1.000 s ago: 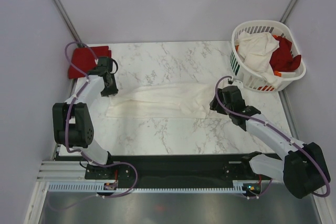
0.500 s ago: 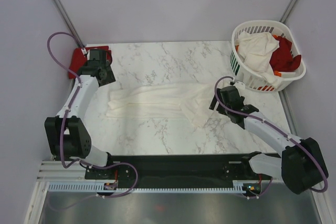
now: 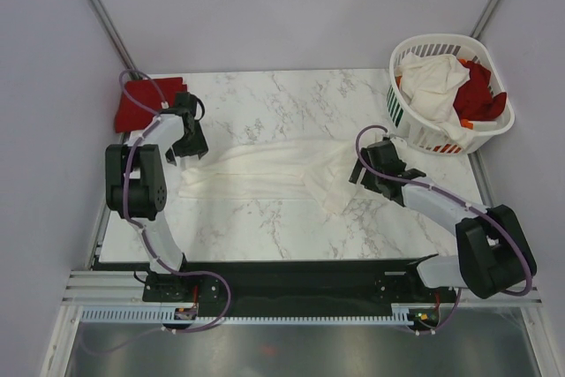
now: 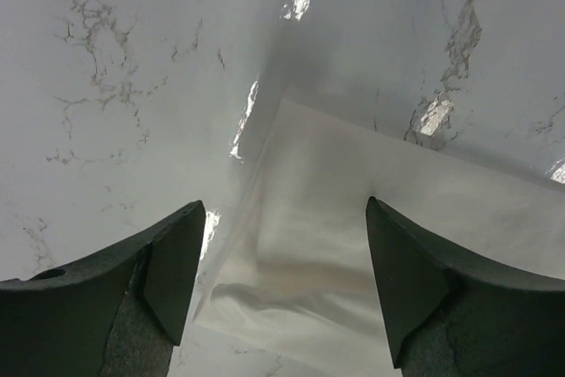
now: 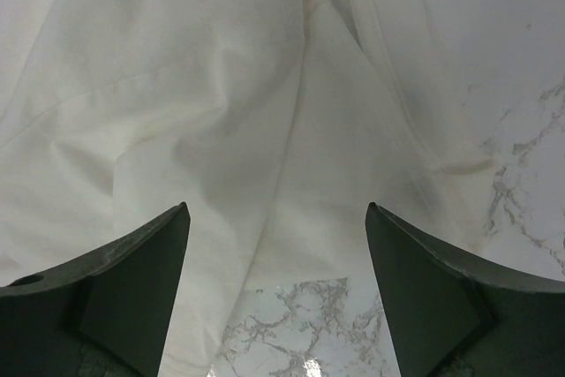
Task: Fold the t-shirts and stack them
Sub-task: Fold the tshirt
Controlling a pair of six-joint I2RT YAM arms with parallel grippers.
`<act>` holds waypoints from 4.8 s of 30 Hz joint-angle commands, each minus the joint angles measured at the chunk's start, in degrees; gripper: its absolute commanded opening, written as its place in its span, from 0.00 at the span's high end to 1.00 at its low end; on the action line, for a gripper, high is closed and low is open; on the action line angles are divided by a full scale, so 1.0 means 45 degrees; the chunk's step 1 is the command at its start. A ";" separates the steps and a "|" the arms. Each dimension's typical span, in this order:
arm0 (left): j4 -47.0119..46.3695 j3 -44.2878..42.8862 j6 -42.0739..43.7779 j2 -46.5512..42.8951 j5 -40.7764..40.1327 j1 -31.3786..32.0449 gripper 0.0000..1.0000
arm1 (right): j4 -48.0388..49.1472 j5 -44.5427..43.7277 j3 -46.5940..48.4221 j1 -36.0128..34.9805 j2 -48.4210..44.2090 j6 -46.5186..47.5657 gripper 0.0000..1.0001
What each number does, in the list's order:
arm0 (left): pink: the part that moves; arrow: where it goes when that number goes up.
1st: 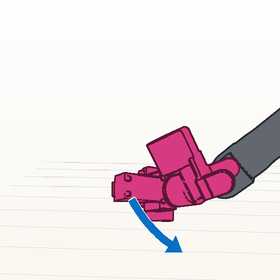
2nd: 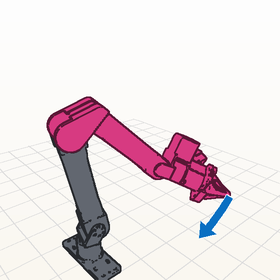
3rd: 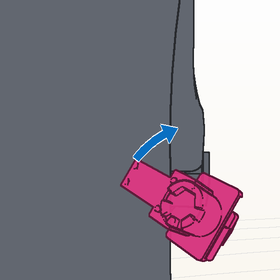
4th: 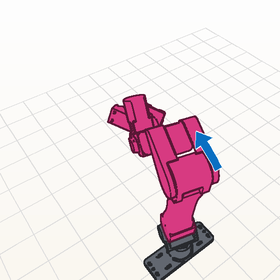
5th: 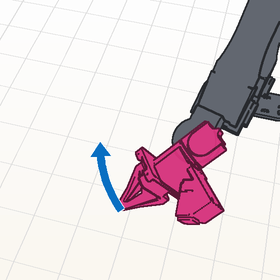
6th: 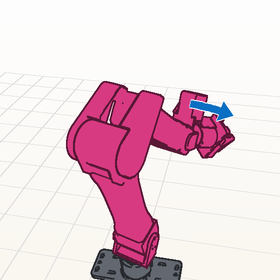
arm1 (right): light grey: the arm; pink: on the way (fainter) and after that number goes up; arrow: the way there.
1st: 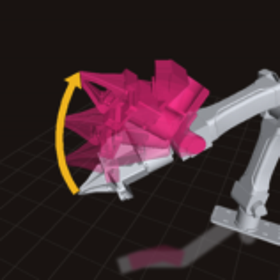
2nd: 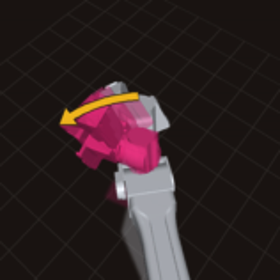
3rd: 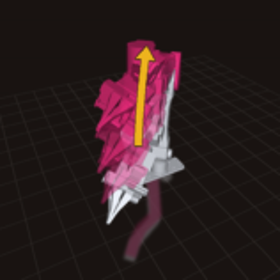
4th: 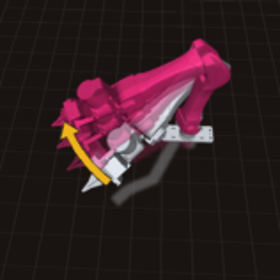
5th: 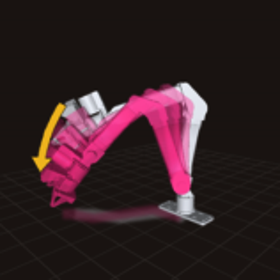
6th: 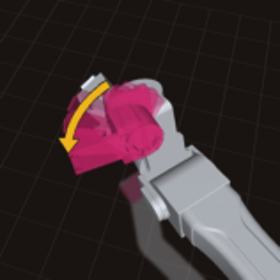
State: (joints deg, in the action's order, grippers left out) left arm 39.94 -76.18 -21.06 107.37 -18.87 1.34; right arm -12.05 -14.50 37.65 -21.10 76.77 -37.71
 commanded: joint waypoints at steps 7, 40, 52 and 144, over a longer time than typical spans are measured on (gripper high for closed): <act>-0.0283 -0.0844 -0.0476 0.0652 0.0073 -0.0064 0.19 | 0.0804 0.0664 0.0091 0.0510 0.0478 0.0353 0.14; 0.0010 -0.5981 -0.0594 0.4012 0.5055 -0.2564 0.45 | 0.1273 0.1503 0.0247 0.0959 0.1729 0.0920 0.12; 0.0108 -0.2417 -0.0592 -0.1512 0.4134 -0.2214 0.32 | 0.0921 0.1661 -0.0651 0.0726 0.0401 0.0334 0.11; 0.1084 0.4038 -0.0594 -1.0169 0.4936 0.1322 0.00 | 0.3264 0.5704 0.7279 -0.6014 1.0030 -0.2479 0.87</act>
State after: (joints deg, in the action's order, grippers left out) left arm 46.37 -58.57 -25.74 63.02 2.72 7.66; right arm 4.25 14.70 72.38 -47.51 120.20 -51.05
